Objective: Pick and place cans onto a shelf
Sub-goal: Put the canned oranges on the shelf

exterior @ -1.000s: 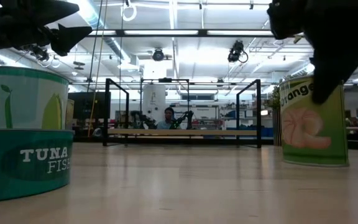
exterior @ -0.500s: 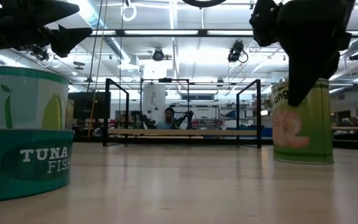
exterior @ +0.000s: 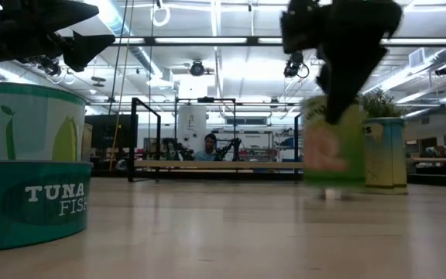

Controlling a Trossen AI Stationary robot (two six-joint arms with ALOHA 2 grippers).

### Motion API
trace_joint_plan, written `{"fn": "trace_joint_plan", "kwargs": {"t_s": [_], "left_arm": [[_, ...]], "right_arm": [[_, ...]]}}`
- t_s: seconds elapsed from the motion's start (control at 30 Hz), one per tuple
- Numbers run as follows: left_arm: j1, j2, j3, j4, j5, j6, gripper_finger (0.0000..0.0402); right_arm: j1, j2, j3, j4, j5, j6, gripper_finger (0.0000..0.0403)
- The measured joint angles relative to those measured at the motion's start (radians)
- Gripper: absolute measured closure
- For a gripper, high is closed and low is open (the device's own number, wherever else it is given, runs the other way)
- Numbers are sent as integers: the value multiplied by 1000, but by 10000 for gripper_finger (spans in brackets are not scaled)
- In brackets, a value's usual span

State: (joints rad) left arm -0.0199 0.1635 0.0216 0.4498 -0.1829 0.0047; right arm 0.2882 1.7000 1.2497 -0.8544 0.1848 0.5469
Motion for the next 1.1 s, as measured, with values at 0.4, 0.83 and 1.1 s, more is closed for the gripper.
{"fn": "trace_joint_plan", "kwargs": {"t_s": [0.4, 0.83, 1.1], "left_arm": [[0, 0, 0, -13, 0, -20, 15], [0, 8, 1, -12, -35, -23, 15], [0, 13, 0, -46, -34, -46, 15]], "right_arm": [[-294, 14, 241, -107, -72, -367, 77], [-540, 141, 444, -259, -103, -706, 77], [-660, 217, 476, -268, -154, -835, 76]]}}
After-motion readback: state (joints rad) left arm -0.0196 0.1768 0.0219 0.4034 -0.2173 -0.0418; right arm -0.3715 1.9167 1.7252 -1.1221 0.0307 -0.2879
